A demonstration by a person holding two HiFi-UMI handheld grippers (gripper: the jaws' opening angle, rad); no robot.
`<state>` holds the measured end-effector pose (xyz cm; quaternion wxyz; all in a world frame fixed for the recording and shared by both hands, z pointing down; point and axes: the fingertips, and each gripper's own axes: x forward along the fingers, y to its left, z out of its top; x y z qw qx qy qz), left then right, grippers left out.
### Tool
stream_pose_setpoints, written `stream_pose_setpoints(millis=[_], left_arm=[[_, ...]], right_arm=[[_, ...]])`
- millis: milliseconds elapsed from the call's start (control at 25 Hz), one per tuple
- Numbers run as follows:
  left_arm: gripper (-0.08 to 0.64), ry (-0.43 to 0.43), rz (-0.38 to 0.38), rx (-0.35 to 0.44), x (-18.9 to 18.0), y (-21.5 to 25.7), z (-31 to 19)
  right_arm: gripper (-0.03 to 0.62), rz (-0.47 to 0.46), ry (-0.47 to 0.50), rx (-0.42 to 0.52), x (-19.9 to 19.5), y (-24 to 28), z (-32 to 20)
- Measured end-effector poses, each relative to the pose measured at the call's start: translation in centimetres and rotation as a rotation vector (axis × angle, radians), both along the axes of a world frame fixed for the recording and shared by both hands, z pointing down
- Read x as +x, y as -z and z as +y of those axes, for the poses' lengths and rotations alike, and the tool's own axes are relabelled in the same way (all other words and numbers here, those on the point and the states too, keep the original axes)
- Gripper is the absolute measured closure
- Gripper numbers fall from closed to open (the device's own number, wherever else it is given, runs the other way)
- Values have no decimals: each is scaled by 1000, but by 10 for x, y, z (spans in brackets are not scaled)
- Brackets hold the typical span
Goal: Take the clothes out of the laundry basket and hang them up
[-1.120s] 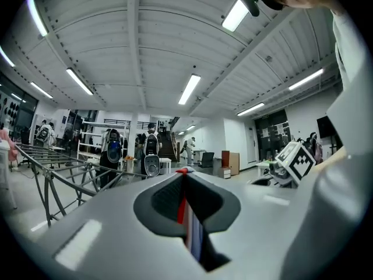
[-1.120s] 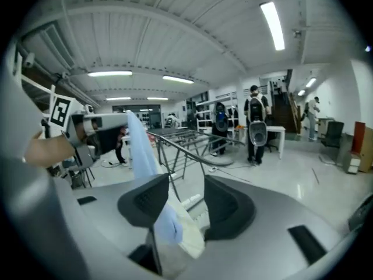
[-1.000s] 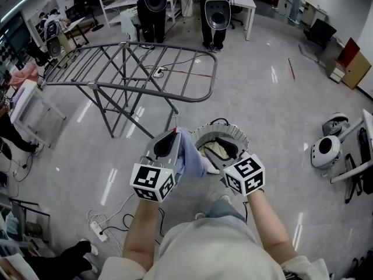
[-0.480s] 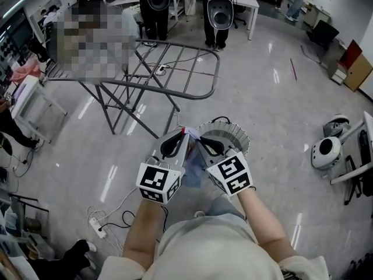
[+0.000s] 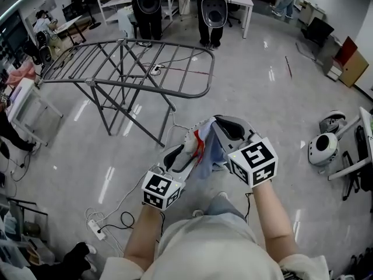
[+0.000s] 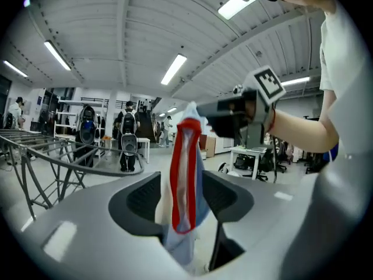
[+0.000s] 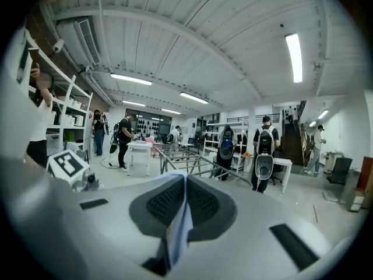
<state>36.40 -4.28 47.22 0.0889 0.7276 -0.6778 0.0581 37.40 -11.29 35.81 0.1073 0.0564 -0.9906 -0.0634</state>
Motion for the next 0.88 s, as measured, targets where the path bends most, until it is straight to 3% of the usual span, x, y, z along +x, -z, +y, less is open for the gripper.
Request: stream_pose_setpoints(millis=[80, 240, 480, 560, 640, 760, 880], left_arm=[[314, -20, 19, -50, 11, -24, 0], [274, -41, 48, -115, 25, -57, -10], [272, -5, 31, -114, 16, -67, -44], [335, -27, 23, -111, 12, -63, -52], [525, -27, 15, -107, 4, -56, -55], [540, 29, 12, -97, -21, -41, -48], [541, 70, 32, -23, -47, -2, -39]], right_arm=[[580, -36, -5, 13, 3, 20, -2], [580, -112, -9, 57, 7, 68, -5], [580, -171, -5, 150, 12, 119, -5], [580, -177, -16, 158, 14, 124, -10], [580, -176, -42, 170, 17, 125, -18], [580, -167, -88, 181, 24, 121, -33], [580, -169, -126, 172, 32, 120, -49]])
